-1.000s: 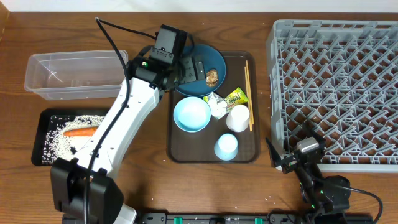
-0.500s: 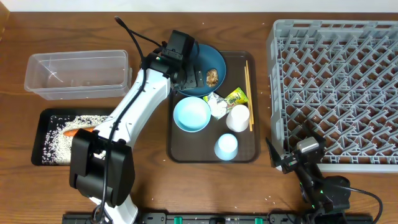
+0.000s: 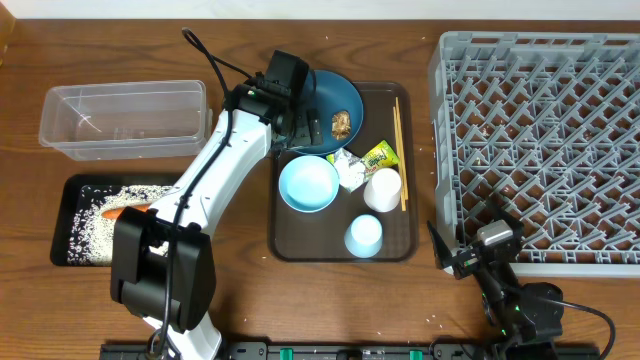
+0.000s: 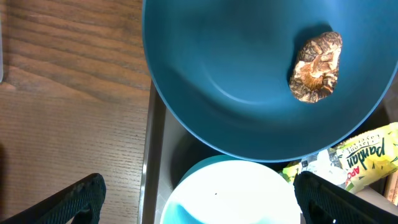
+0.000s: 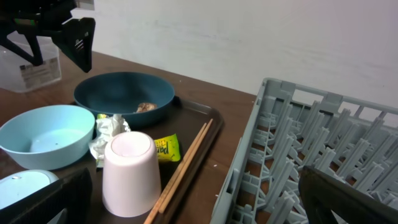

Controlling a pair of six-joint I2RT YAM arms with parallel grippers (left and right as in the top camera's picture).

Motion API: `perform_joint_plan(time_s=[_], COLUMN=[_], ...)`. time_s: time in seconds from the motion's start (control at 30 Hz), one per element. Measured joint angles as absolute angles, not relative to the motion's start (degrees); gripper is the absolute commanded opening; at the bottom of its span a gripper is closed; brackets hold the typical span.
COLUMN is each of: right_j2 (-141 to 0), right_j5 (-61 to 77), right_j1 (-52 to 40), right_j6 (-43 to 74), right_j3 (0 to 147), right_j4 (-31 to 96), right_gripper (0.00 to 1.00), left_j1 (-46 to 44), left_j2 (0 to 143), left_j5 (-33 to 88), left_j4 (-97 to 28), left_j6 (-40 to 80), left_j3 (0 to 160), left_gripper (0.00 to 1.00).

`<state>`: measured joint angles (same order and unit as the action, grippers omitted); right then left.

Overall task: Sort waste into correct bins and load items into the dishwasher rack
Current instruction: 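Move the left gripper to the dark-teal plate rim and grip it, then lift the dark-teal plate with the left gripper off the brown tray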

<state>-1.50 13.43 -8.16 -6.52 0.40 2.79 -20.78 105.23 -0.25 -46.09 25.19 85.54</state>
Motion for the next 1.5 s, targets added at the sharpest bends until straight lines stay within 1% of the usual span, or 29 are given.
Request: perform_joint_plan(time_s=[1.0,1.27,1.5], right_j2=[-1.5,-1.5,-1.5], right_j5=[13.4,13.4,13.4], right_j1=[-8.2,-8.2,-8.2], right_j6=[-6.5,-6.5,-6.5], right_j3=[0.4,0.4,0.4], right_j4=[2.8,2.8,2.8], right_gripper=[0.99,0.99,0.99], left_j1=[-20.8,-20.3,-16.6], left_j2=[105.2,107.6,112.3], left_j5=[-0.3,-0.3,-0.2], left_j4=[-47.3,-45.1,-41.0], left_j6=[25.2,25.2,25.5], left_j3=[85.5,85.5,85.5], left_gripper=[0.98,0.98,0.98])
